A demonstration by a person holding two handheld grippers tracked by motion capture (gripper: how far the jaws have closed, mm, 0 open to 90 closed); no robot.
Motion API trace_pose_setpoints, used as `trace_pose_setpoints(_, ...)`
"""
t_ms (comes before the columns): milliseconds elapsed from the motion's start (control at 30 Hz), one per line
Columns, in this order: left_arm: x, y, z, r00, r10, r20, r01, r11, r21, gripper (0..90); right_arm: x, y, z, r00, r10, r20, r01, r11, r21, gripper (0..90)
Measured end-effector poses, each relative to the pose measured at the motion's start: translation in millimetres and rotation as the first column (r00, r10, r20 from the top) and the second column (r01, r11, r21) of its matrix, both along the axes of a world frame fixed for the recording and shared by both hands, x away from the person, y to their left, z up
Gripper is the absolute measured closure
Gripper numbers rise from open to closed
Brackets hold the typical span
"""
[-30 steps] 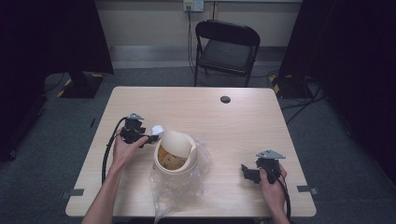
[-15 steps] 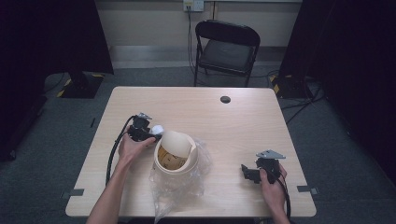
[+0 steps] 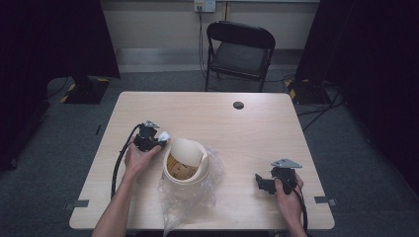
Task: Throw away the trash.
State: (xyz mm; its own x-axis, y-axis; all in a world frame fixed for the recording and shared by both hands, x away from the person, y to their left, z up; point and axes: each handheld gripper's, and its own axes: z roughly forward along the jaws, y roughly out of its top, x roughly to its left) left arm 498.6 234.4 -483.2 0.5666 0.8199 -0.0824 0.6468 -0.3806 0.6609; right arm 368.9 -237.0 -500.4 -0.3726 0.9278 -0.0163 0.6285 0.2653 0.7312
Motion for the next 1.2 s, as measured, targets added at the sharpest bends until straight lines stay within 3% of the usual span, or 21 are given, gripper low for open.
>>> trace_pose_setpoints(33, 0.0, 0.0, 0.0, 1.0, 0.0, 0.0, 0.0, 1.0, 0.0, 77.9, 0.0, 0.0, 0.0, 1.0, 0.0, 0.0, 0.0, 1.0, 0.0, 11.1)
trace_pose_setpoints(100, -5.6, 7.7, 3.9, 0.9998, 0.016, 0.01, -0.015, 0.9968, -0.078, 77.9, 0.1, -0.1, -0.1, 1.0, 0.001, 0.001, -0.001, 1.0, 0.0, 11.1)
trace_pose_setpoints(133, -8.1, 10.9, 6.1, 0.9997, 0.015, 0.017, -0.013, 0.9955, -0.094, 77.9, 0.1, -0.1, 0.0, 1.0, 0.002, 0.0, -0.002, 1.0, 0.001, 11.1)
trace_pose_setpoints(300, -15.6, 19.1, 10.5, 0.9993, 0.021, 0.032, -0.016, 0.9914, -0.13, 77.9, 0.1, -0.1, -0.1, 1.0, 0.002, 0.001, -0.002, 1.0, 0.001, 11.1)
trace_pose_setpoints(467, -30.5, 30.4, 17.0, 0.9974, 0.032, 0.065, -0.02, 0.9826, -0.185, 77.8, 0.2, -0.2, -0.1, 1.0, 0.003, 0.001, -0.003, 1.0, 0.001, 11.1)
trace_pose_setpoints(633, -40.4, 33.6, 23.5, 0.9956, 0.019, 0.092, -0.002, 0.9828, -0.185, 77.8, 0.2, -0.2, 0.0, 1.0, 0.002, 0.0, -0.002, 1.0, 0.001, 11.1)
trace_pose_setpoints(700, -46.3, 35.6, 27.0, 0.9947, 0.019, 0.101, 0.001, 0.9803, -0.197, 77.8, 0.1, -0.1, 0.0, 1.0, 0.002, 0.0, -0.002, 1.0, 0.001, 11.1)
trace_pose_setpoints(733, -54.7, 37.1, 29.6, 0.9929, 0.021, 0.117, 0.006, 0.975, -0.222, 77.8, 0.1, -0.1, 0.0, 1.0, 0.001, 0.0, -0.001, 1.0, 0.001, 11.1)
trace_pose_setpoints(933, -71.7, 37.7, 34.4, 0.9906, 0.003, 0.137, 0.025, 0.9793, -0.201, 77.7, 0.1, -0.1, 0.0, 1.0, 0.001, -0.001, -0.001, 1.0, 0.001, 11.1)
trace_pose_setpoints(1000, -76.5, 38.8, 37.3, 0.9895, -0.003, 0.145, 0.035, 0.9751, -0.219, 77.6, 0.1, -0.1, 0.0, 1.0, 0.001, -0.001, -0.001, 1.0, 0.001, 11.1)
trace_pose_setpoints(1133, -85.4, 36.8, 40.0, 0.9894, -0.026, 0.143, 0.054, 0.9788, -0.198, 77.6, 0.1, -0.1, 0.0, 1.0, 0.002, 0.0, -0.002, 1.0, 0.001, 11.1)
trace_pose_setpoints(1200, -91.9, 38.0, 44.7, 0.9882, -0.029, 0.151, 0.061, 0.9756, -0.211, 77.6, 0.1, -0.1, 0.0, 1.0, 0.001, 0.0, -0.001, 1.0, 0.001, 11.1)
